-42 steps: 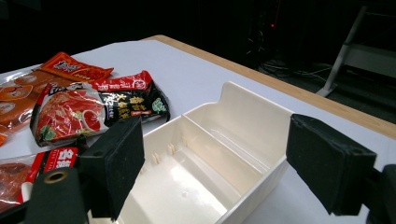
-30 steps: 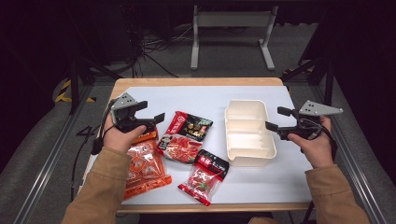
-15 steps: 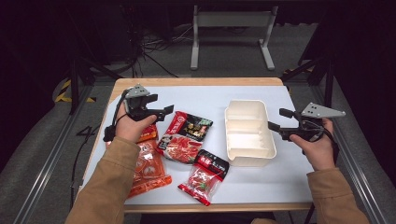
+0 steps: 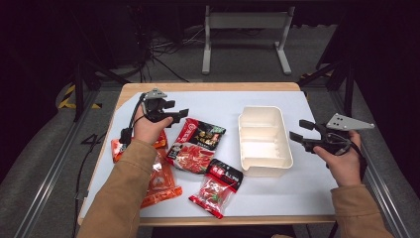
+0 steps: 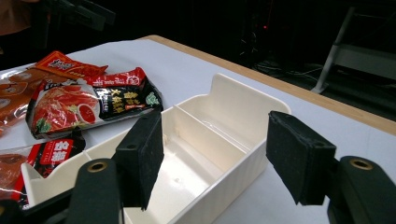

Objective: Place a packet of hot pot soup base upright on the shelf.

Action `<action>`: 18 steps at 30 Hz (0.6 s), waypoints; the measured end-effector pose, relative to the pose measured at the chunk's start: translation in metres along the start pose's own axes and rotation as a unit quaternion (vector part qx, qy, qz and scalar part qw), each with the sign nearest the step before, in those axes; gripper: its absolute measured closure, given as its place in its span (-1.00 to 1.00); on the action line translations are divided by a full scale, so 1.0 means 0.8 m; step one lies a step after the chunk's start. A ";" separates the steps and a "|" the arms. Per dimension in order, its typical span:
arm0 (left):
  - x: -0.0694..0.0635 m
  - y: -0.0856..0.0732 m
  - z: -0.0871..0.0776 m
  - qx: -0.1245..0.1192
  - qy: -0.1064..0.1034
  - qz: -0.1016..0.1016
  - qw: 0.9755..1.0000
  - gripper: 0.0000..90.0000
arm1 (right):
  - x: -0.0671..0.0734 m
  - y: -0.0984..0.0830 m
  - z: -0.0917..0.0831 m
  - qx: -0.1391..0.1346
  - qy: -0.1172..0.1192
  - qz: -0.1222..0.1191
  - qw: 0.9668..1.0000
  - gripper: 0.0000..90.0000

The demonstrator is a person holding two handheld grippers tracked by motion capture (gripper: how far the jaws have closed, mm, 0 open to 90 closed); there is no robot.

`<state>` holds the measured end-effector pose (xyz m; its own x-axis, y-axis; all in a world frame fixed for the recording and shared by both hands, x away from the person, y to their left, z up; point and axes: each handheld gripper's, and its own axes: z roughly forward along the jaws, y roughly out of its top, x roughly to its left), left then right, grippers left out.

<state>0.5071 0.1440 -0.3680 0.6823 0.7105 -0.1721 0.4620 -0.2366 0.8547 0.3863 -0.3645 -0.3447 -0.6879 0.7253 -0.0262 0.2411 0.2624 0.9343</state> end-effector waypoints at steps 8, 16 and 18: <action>0.009 -0.009 0.027 0.027 -0.002 -0.019 0.999 -0.29 | 0.002 -0.001 -0.001 0.007 0.011 -0.005 1.000 -0.06; 0.014 -0.019 0.050 0.047 -0.001 -0.033 0.998 -0.27 | 0.004 -0.002 0.004 0.010 0.022 -0.006 1.000 -0.02; 0.018 -0.022 0.056 0.052 0.001 -0.035 0.998 -0.26 | 0.004 -0.002 0.005 0.013 0.019 -0.008 1.000 -0.04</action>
<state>0.5341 0.1282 -0.4076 0.6456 0.7289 -0.2280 0.5644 -0.2543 0.7853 0.3863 -0.3601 -0.3474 -0.7168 0.6968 -0.0263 0.2479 0.2899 0.9244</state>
